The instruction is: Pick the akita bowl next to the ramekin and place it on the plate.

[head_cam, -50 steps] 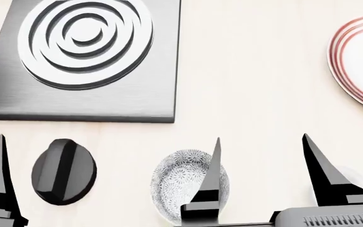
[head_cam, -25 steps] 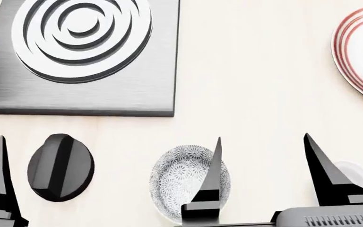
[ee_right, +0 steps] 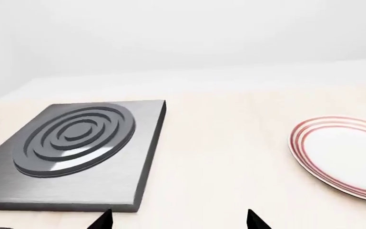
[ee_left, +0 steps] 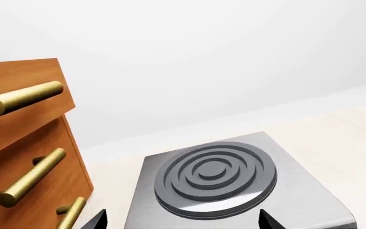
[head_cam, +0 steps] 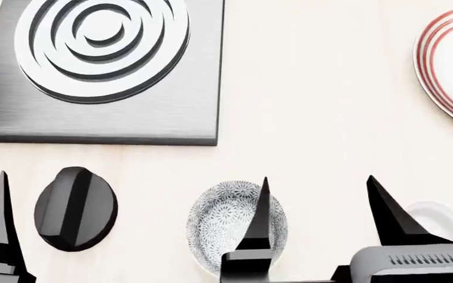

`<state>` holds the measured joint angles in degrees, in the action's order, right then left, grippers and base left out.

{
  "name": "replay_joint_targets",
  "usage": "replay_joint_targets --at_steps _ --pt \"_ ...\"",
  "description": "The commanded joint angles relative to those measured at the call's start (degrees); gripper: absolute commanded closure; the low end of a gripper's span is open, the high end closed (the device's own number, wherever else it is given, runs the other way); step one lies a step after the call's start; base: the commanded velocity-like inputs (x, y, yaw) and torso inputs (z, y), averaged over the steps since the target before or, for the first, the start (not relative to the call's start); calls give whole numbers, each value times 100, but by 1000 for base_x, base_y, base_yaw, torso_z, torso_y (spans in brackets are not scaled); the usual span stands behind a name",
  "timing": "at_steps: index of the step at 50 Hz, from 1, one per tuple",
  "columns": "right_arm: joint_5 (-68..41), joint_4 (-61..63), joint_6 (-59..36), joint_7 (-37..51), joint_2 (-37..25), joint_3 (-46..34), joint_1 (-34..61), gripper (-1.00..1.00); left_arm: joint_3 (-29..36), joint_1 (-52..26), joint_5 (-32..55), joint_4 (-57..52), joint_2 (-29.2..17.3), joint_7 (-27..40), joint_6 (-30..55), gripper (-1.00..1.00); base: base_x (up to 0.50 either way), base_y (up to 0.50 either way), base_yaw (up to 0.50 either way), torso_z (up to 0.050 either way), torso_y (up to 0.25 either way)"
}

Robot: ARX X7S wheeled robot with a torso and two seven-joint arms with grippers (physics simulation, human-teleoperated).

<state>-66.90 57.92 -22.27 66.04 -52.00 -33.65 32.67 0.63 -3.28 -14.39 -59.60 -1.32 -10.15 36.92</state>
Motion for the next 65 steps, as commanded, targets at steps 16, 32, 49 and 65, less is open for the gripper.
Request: replay_joint_targets --at_steps 16,32,49,65 --pt "-946 -225 469 -108 115 182 -68 -100 -147 -49 45 -38 113 -221 196 -100 0 0 0 0 0" --pt "-1555 -403 464 -75 81 147 109 -100 -140 -45 45 -38 113 -219 201 -100 0 0 0 0 0" --pt "-1699 -555 557 -256 91 107 -49 -100 -123 2 38 -38 111 -205 177 -100 0 0 0 0 0" --pt "-1668 -798 662 -502 176 85 -193 -100 -133 5 34 -37 111 -197 181 -100 0 0 0 0 0"
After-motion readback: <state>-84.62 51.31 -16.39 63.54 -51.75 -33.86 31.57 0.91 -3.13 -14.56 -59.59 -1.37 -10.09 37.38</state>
